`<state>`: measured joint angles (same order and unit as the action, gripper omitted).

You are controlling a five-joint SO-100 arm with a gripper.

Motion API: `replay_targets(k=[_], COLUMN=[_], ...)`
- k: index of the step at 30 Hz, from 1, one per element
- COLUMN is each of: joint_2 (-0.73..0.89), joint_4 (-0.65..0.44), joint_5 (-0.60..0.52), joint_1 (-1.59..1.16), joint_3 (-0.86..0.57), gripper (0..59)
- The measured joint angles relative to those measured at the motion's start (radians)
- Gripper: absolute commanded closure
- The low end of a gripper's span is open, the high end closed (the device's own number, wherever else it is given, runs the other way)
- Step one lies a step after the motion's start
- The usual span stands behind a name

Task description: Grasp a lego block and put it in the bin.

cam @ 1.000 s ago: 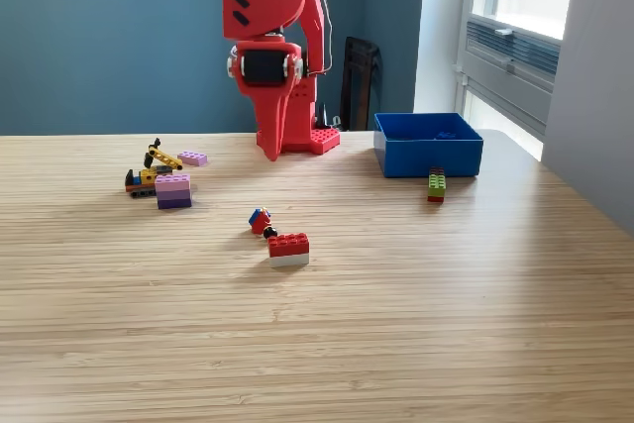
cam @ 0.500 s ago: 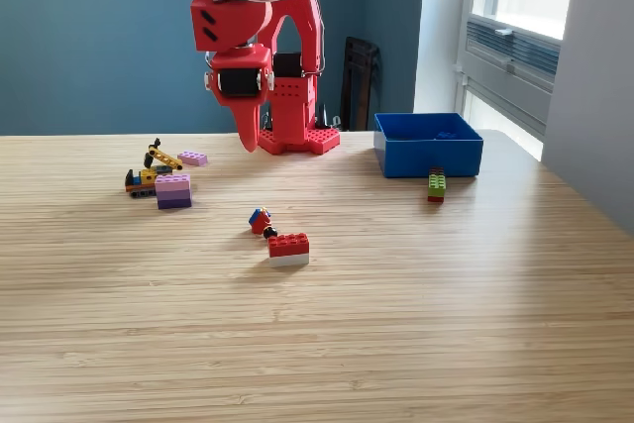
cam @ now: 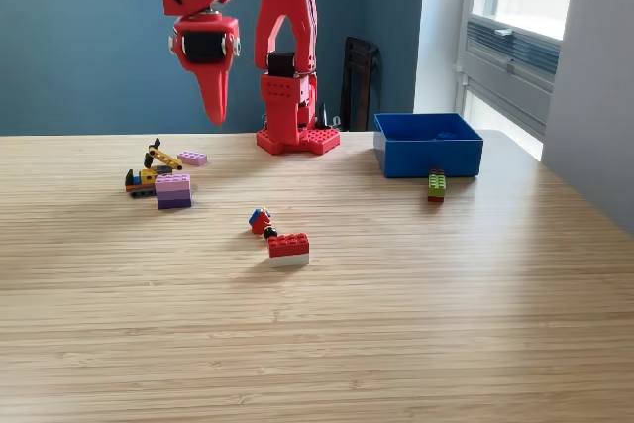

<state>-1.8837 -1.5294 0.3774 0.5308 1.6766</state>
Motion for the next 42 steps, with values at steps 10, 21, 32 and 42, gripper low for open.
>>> replay_targets(k=[10, 21, 32, 42], joint_2=[-0.173, -0.179, -0.179, -0.175], joint_4=[0.066, 0.261, 0.390, 0.543], joint_5=[0.106, 0.304, 0.403, 0.249], joint_1=[0.222, 0.410, 0.489, 0.477], joint_3=[0.091, 0.267, 0.310, 0.390], gripper=[58.6, 58.6, 58.6, 58.6])
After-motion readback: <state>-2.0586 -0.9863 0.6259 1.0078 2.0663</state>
